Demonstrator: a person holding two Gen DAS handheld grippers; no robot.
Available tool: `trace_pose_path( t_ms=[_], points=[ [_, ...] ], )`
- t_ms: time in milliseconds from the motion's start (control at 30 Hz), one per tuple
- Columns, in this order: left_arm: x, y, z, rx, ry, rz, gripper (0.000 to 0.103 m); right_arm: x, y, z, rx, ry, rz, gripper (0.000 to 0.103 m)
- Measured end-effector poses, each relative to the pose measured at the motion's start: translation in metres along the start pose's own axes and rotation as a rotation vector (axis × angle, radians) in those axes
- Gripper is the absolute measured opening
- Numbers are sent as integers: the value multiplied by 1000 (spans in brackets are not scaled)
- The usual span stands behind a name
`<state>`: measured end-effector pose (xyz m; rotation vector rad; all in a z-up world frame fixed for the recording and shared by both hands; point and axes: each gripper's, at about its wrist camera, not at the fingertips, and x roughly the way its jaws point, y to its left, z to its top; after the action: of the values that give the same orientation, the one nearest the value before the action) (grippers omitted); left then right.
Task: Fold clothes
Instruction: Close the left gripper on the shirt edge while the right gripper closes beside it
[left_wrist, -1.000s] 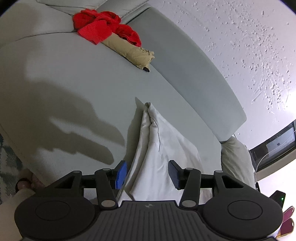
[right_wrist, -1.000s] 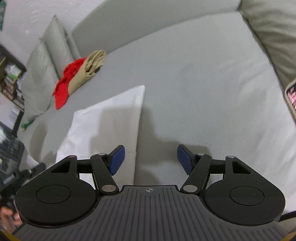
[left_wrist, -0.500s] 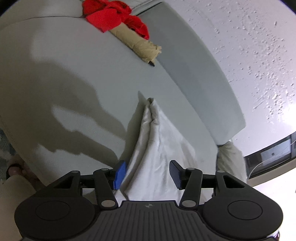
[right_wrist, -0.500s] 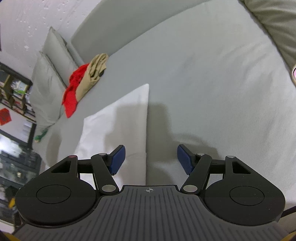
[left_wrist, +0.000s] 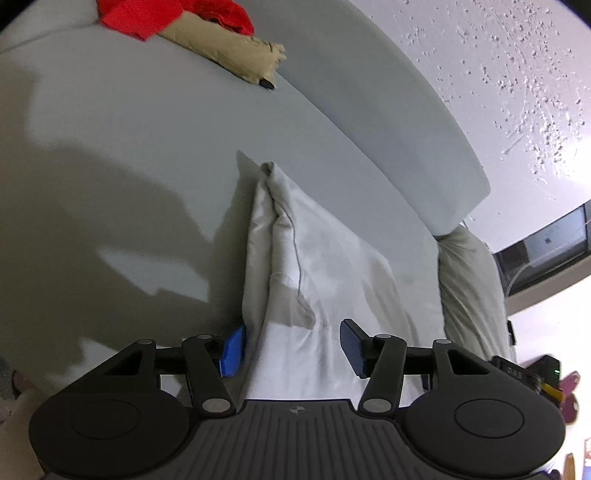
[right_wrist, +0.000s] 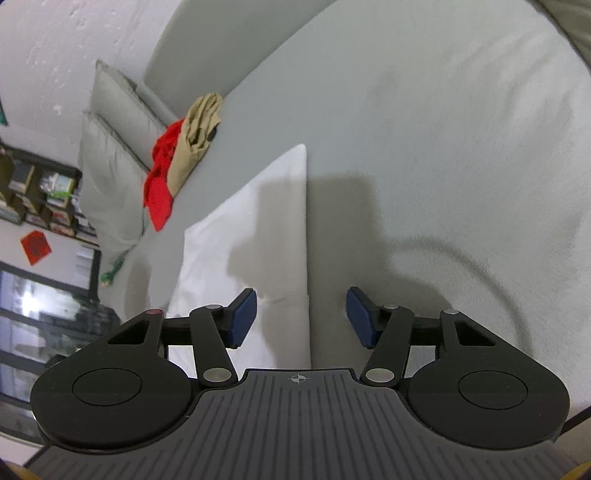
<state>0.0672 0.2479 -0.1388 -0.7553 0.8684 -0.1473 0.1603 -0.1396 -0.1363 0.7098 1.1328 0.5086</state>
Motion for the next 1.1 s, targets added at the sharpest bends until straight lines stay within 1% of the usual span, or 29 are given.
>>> trace_pose_path(
  t_ms=[67, 233, 267, 367, 433, 633, 700, 733, 767, 800, 833, 867, 900, 967, 1033, 1100],
  points=[
    [5, 1, 4, -1, 18, -20, 54, 5, -2, 4, 19, 2, 18, 60],
    [17, 2, 10, 14, 61, -54, 54, 26, -6, 16, 59, 0, 56, 46],
    [20, 1, 12, 20, 71, -58, 54, 29, -6, 17, 60, 3, 63, 45],
    [32, -4, 15, 45, 95, -61, 56, 40, -3, 22, 47, 10, 81, 45],
    [37, -7, 16, 49, 96, -57, 57, 46, -2, 25, 43, 6, 91, 45],
    [46, -15, 17, 57, 81, -32, 57, 64, 3, 32, 40, -22, 109, 45],
    [46, -18, 16, 69, 75, -22, 55, 70, 6, 34, 31, -32, 108, 45],
    [46, -20, 14, 94, 67, -4, 52, 73, 8, 34, 25, -37, 107, 45],
    [45, -23, 13, 119, 59, 14, 38, 74, 10, 34, 14, -46, 101, 44],
    [45, -25, 11, 145, 51, 35, 28, 75, 12, 33, 1, -58, 82, 37],
    [45, -29, 8, 180, 37, 71, 17, 76, 14, 30, -17, -70, 53, 18],
    [44, -35, 4, 218, 14, 101, 13, 76, 16, 28, -41, -82, 29, 13],
    [41, -42, -2, 269, -15, 122, 12, 77, 17, 25, -66, -96, 5, 9],
    [35, -60, -18, 391, -82, 179, 11, 72, 29, 14, -164, -157, -39, 8],
    [23, -81, -40, 525, -163, 227, 11, 62, 48, -3, -320, -242, -113, 7],
    [8, -106, -66, 639, -254, 249, 11, 45, 68, -25, -465, -336, -168, 7]
  ],
)
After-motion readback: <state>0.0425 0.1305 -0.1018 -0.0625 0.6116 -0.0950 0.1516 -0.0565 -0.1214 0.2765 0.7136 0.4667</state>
